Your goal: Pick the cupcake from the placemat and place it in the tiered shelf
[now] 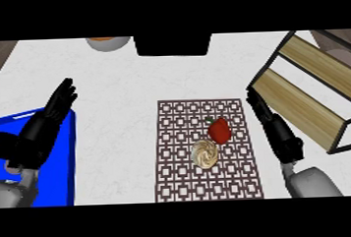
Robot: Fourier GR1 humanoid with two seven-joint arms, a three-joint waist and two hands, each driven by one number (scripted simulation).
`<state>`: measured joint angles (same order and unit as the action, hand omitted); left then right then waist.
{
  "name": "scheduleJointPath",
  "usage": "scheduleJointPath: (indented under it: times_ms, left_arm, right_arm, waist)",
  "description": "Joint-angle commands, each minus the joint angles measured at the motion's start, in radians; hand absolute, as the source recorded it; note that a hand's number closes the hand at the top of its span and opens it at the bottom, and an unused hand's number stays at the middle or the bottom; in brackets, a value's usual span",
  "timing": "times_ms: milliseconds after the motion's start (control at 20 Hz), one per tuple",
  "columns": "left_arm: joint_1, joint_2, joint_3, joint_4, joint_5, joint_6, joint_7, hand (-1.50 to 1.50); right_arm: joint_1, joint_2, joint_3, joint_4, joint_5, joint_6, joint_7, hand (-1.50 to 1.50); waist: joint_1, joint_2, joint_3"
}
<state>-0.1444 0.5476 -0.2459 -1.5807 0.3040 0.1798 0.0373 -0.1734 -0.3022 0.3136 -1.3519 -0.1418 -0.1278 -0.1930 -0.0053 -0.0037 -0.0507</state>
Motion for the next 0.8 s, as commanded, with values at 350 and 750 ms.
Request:
scheduleJointPath:
  times_ms: [350,750]
  left_arm:
    - [0.156,0.01,0.091,0.138,0.04,0.037,0.019,0.0]
    - [0.131,-0.031,0.109,0.212,0.048,0.011,-0.007,0.0]
  right_arm:
    - [-0.061,0.084,-0.022,0.082,0.388,-0.564,0.184,1.5]
    - [-0.056,0.299,0.42,0.097,0.73,-0.965,0.507,-1.5]
  waist:
    - [-0.023,-0.006,0.034]
    - [0.007,0.0,0.047]
